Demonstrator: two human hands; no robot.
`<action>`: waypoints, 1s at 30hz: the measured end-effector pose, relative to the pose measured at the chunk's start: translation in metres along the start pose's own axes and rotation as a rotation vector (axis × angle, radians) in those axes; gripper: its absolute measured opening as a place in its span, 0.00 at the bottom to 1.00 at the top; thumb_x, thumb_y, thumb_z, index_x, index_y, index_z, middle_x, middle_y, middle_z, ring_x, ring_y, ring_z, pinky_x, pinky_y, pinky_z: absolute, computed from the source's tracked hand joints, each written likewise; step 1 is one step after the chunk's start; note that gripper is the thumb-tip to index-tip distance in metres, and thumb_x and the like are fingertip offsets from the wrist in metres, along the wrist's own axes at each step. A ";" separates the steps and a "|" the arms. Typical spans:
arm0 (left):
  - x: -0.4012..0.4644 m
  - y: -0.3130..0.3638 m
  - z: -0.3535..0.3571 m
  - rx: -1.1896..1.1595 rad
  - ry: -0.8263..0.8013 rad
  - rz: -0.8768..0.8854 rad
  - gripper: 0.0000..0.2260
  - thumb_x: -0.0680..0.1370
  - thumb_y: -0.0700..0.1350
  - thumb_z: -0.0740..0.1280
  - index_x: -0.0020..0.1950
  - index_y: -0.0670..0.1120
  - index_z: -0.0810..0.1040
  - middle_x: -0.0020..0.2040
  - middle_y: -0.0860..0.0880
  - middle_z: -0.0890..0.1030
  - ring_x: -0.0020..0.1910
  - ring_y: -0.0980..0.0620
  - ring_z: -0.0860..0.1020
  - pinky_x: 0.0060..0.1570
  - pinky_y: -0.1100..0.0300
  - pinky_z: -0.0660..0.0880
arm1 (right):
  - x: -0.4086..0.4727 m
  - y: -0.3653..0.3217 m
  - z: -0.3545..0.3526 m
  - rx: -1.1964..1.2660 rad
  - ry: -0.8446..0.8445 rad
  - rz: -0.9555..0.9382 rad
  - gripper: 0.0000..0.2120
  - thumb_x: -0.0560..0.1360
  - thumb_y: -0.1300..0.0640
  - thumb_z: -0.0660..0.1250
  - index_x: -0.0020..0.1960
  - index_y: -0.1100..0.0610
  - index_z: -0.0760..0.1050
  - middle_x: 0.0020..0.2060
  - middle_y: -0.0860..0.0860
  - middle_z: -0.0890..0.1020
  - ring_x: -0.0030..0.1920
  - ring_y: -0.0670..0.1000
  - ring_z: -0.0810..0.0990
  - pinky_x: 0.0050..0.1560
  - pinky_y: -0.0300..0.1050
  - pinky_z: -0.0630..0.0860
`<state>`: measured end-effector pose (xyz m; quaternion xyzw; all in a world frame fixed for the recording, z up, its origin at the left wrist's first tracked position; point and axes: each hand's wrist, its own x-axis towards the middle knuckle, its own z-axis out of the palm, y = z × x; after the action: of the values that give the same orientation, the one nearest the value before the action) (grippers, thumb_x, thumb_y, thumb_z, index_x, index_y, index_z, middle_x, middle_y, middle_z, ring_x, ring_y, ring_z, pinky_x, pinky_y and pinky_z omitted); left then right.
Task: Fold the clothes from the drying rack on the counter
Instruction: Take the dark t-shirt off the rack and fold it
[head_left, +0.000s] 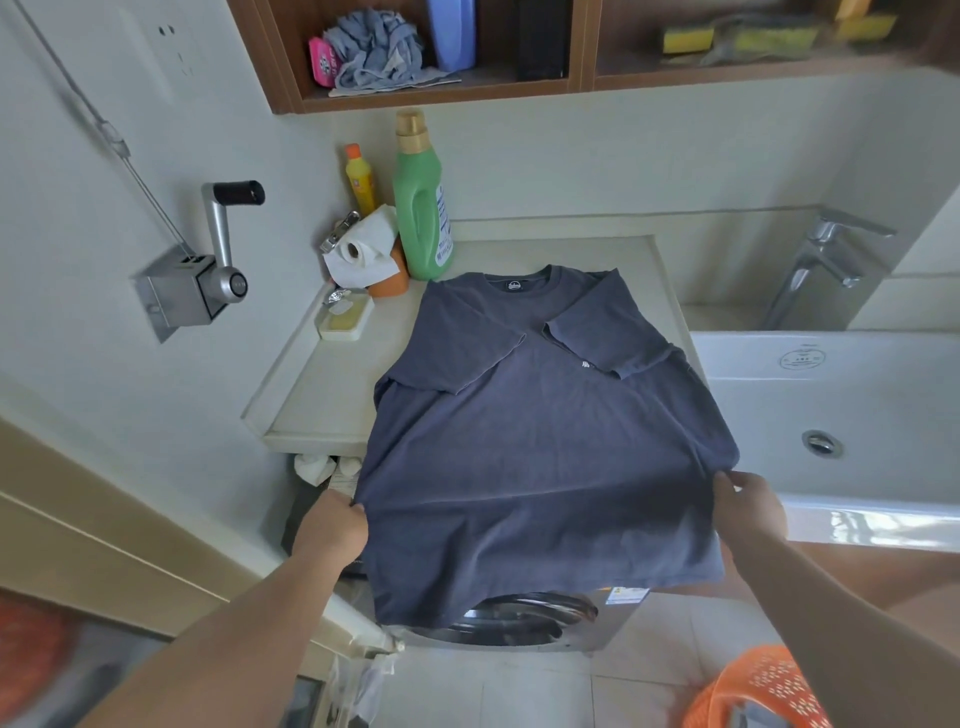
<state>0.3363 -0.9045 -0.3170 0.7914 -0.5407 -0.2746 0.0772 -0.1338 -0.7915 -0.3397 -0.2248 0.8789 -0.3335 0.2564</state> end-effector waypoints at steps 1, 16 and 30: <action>-0.002 -0.001 0.001 0.010 -0.014 0.007 0.05 0.79 0.43 0.62 0.46 0.43 0.73 0.41 0.45 0.79 0.41 0.40 0.79 0.37 0.55 0.69 | 0.001 0.001 -0.002 -0.033 -0.015 -0.026 0.16 0.82 0.50 0.60 0.60 0.59 0.79 0.52 0.61 0.83 0.50 0.64 0.79 0.51 0.52 0.74; -0.072 0.127 0.053 0.475 -0.036 0.711 0.31 0.82 0.49 0.62 0.83 0.51 0.51 0.84 0.48 0.43 0.82 0.41 0.47 0.76 0.46 0.61 | -0.004 -0.003 -0.028 0.204 -0.146 0.008 0.14 0.74 0.55 0.63 0.43 0.67 0.74 0.35 0.60 0.78 0.35 0.57 0.73 0.39 0.49 0.70; -0.106 0.230 0.099 0.804 -0.375 0.680 0.34 0.83 0.53 0.60 0.82 0.59 0.42 0.84 0.52 0.40 0.81 0.32 0.45 0.72 0.42 0.66 | -0.002 0.011 -0.029 0.385 -0.507 -0.030 0.15 0.75 0.48 0.73 0.50 0.59 0.79 0.32 0.48 0.79 0.31 0.49 0.73 0.34 0.43 0.69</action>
<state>0.0694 -0.8843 -0.2664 0.4771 -0.8323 -0.1423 -0.2438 -0.1521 -0.7696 -0.3282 -0.2611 0.7045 -0.4307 0.5000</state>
